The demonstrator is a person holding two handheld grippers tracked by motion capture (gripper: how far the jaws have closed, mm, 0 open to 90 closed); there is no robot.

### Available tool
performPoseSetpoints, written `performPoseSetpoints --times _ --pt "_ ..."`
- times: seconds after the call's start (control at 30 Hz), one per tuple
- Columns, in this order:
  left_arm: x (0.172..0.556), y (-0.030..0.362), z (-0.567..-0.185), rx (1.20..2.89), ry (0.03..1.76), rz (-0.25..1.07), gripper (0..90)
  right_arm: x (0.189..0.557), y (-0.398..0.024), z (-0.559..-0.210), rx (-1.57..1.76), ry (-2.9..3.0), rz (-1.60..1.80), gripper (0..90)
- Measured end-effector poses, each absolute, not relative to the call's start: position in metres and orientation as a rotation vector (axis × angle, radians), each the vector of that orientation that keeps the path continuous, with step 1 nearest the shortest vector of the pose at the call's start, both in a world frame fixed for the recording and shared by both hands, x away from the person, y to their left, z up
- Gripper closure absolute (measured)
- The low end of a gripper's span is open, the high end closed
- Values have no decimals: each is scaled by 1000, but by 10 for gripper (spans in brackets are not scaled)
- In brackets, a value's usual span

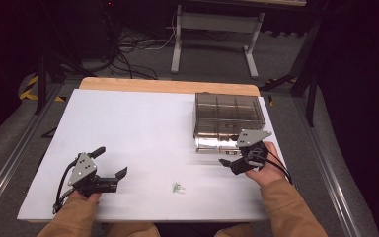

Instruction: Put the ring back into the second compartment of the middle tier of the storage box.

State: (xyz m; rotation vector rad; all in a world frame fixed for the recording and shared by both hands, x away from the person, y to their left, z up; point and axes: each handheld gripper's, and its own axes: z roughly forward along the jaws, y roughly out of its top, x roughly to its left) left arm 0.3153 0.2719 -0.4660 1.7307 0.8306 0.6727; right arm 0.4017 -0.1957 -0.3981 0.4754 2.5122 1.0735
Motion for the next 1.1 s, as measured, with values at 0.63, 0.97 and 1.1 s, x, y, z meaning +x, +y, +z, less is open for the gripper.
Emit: performPoseSetpoints --times 0.63,0.97,1.1 --pt "315 272 -466 1733 826 669 3 374 -184 -403 534 2438 1315 17" --pt "315 272 -466 1729 825 668 3 368 -176 -408 535 2401 1440 0" --pt "315 272 -466 1727 827 664 3 365 -172 -410 536 2391 1460 0"
